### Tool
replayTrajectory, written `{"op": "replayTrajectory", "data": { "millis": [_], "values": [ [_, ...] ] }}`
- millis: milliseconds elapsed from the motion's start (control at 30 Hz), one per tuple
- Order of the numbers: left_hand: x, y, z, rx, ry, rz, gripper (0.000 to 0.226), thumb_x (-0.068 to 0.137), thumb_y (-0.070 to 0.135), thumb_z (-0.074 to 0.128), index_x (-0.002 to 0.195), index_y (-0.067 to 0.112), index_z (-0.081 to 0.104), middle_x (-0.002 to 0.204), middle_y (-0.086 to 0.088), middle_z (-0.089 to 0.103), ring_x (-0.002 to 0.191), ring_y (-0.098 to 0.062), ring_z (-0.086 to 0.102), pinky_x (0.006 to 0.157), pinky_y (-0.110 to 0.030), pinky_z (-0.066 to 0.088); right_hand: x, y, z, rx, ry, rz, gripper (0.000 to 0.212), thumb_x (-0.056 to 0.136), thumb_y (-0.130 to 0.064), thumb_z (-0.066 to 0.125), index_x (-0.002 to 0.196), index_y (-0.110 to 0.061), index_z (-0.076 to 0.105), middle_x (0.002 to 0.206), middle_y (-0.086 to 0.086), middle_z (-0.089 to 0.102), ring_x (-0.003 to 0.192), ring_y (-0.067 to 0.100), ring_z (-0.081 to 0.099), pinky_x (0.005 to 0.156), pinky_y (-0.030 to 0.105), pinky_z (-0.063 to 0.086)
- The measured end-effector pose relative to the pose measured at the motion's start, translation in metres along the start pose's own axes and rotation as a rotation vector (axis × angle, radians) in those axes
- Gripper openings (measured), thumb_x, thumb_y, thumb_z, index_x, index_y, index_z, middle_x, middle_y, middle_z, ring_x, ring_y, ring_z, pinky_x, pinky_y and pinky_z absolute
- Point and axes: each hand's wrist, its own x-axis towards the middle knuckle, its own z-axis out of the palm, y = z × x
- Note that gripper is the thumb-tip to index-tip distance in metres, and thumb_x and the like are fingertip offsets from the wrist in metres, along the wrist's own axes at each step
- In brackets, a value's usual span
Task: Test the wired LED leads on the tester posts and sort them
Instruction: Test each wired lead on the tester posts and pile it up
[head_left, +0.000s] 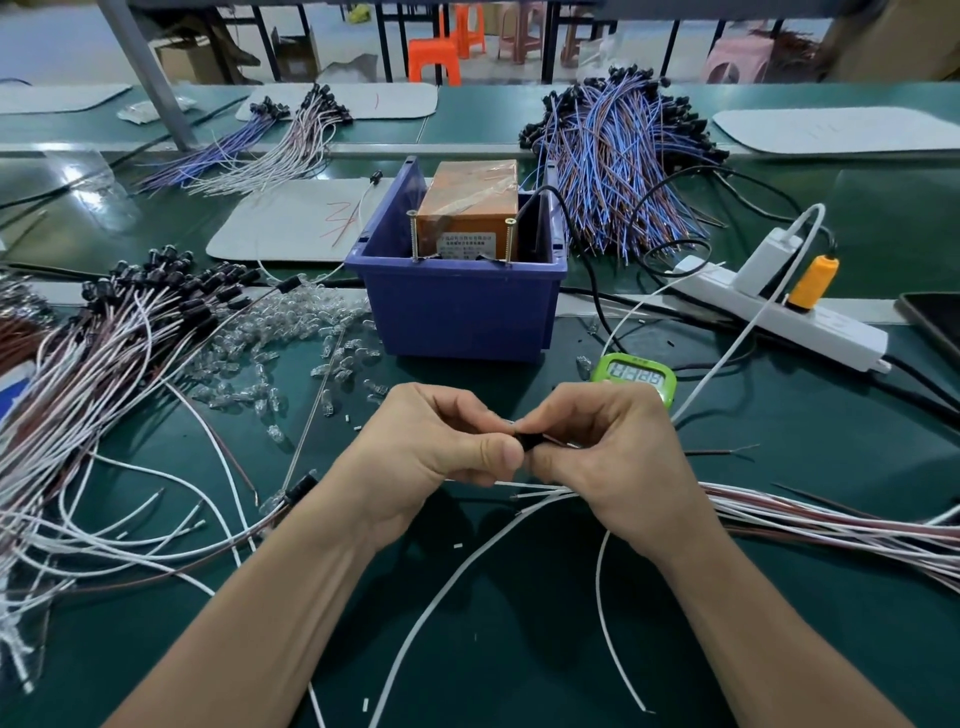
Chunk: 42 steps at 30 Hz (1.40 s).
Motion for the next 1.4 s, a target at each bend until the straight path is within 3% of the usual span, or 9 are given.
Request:
{"op": "replayTrajectory", "data": {
  "millis": [167,433,533,667,867,1000,1133,1267,1400],
  "values": [
    [0.009,0.003,0.003,0.013,0.171,0.037,0.012,0.059,0.027,0.083,0.067,0.021,0.077,0.054,0.003,0.061,0.046,-0.009,0.055,0.049,-0.017,0.045,0.000,-0.008,0.013,-0.184,0.060,-0.031,0.012,0.080,-0.013,0.079,0.085,-0.024,0.076,0.069,-0.002,0.074,0.056,0.016,0.067,0.052,0.030,0.052],
    [0.011,0.008,-0.020,-0.215,0.346,0.032,0.033,0.085,0.001,0.059,0.066,0.019,0.080,0.050,0.006,0.047,0.042,-0.006,0.038,0.050,-0.020,0.035,-0.007,-0.019,-0.016,-0.519,0.151,-0.014,0.026,0.079,-0.006,0.080,0.082,-0.031,0.080,0.076,-0.020,0.074,0.073,0.002,0.070,0.067,0.016,0.054],
    [0.007,0.012,-0.027,-0.134,0.387,0.030,0.025,0.065,0.007,0.054,0.062,0.016,0.077,0.048,0.000,0.035,0.043,-0.011,0.027,0.050,-0.024,0.019,-0.007,-0.024,-0.021,-0.637,0.220,-0.031,0.030,0.080,-0.006,0.080,0.079,-0.036,0.079,0.078,-0.021,0.073,0.083,0.004,0.067,0.076,0.020,0.051],
    [0.002,0.016,-0.039,-0.027,0.018,-0.037,0.026,0.071,0.021,0.055,0.069,0.008,0.077,0.061,-0.011,0.057,0.052,-0.016,0.052,0.047,-0.019,0.041,-0.008,-0.044,-0.005,-0.789,0.130,-0.316,0.029,0.077,-0.005,0.086,0.075,-0.033,0.079,0.083,-0.025,0.072,0.093,0.001,0.063,0.094,0.033,0.042],
    [-0.003,0.009,-0.016,0.063,-0.300,-0.093,0.060,0.102,0.050,0.043,0.112,-0.001,0.071,0.106,-0.028,0.070,0.096,-0.030,0.063,0.088,-0.038,0.054,-0.024,-0.068,0.031,-0.842,-0.122,-0.492,0.023,0.073,-0.013,0.086,0.072,-0.035,0.080,0.097,-0.024,0.071,0.106,0.007,0.053,0.094,0.027,0.036],
    [-0.005,0.013,-0.005,0.097,-0.352,-0.137,0.041,0.104,0.032,0.057,0.101,-0.009,0.061,0.083,-0.018,0.058,0.078,-0.017,0.055,0.072,-0.026,0.047,-0.032,-0.065,0.045,-0.716,-0.320,-0.259,0.022,0.078,-0.019,0.085,0.097,-0.028,0.080,0.106,-0.014,0.063,0.106,-0.002,0.049,0.096,0.010,0.032],
    [-0.001,0.014,-0.004,-0.029,-0.263,-0.243,0.022,0.081,0.006,0.062,0.096,0.014,0.049,0.065,0.003,0.051,0.054,-0.008,0.046,0.050,-0.018,0.043,-0.029,-0.062,0.035,-0.762,-0.521,-0.292,0.015,0.080,-0.009,0.073,0.074,-0.021,0.080,0.069,-0.010,0.051,0.076,0.006,0.045,0.073,0.016,0.029],
    [0.001,0.015,-0.023,-0.003,-0.163,-0.241,0.027,0.095,0.000,0.060,0.086,0.018,0.043,0.073,-0.008,0.068,0.056,-0.017,0.064,0.048,-0.019,0.045,-0.036,-0.059,0.009,-0.647,-0.278,-0.097,0.035,0.080,-0.008,0.078,0.084,-0.042,0.082,0.076,-0.021,0.070,0.081,0.002,0.064,0.071,0.010,0.045],
    [-0.002,0.018,-0.043,-0.004,-0.118,-0.185,0.036,0.083,0.001,0.075,0.080,0.017,0.043,0.093,-0.020,0.077,0.070,-0.021,0.074,0.052,-0.021,0.052,-0.032,-0.040,-0.008,-0.512,-0.118,0.190,0.050,0.090,0.003,0.061,0.085,-0.042,0.081,0.088,-0.018,0.077,0.085,0.007,0.075,0.082,0.031,0.061]
  ]
}}
